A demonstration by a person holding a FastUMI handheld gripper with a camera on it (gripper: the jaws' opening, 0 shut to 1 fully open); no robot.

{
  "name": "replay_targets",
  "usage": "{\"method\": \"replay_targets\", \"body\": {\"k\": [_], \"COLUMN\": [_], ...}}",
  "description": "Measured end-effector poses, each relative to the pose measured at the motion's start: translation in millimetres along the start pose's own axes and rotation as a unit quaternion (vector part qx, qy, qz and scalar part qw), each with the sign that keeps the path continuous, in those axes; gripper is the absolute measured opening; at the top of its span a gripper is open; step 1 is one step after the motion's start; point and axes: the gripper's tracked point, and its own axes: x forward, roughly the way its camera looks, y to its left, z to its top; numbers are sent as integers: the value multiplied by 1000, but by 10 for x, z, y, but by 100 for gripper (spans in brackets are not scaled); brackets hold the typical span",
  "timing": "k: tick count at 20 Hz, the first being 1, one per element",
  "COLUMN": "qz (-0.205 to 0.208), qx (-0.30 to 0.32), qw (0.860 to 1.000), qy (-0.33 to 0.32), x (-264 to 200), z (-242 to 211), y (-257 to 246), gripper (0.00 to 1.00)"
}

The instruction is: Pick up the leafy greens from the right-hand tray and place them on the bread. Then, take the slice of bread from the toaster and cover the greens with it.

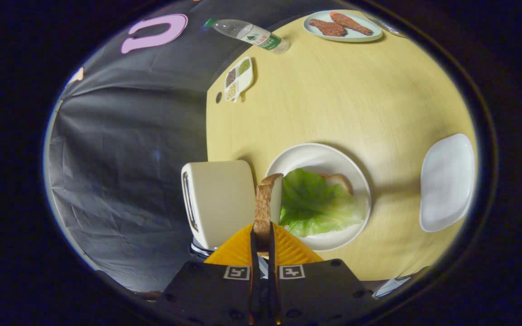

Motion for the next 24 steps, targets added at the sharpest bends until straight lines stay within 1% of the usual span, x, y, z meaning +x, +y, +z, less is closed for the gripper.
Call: {"method": "replay_targets", "body": {"k": [2, 6, 10, 14, 17, 19, 20, 21, 22, 23, 24], "qz": [-11, -68, -118, -149, -175, -191, -197, -217, -222, -245, -256], "qx": [-2, -37, -79, -112, -144, -174, -193, -214, -233, -254, -277], "qw": [1000, 997, 990, 982, 973, 963, 958, 948, 942, 930, 918], "qy": [2, -2, -10, -28, -54, -72, -78, -88, -94, -105, -120], "x": [30, 120, 239, 282, 313, 313, 303, 280, 275, 235, 213], "z": [-23, -28, 34, 49, 80, 92, 94, 135, 140, 154, 182], "y": [-63, -408, -726, -799, -851, -869, -878, -926, -927, -962, -957], "gripper": [9, 9, 10, 10, 10, 10, 16, 16, 23, 30, 37]}}
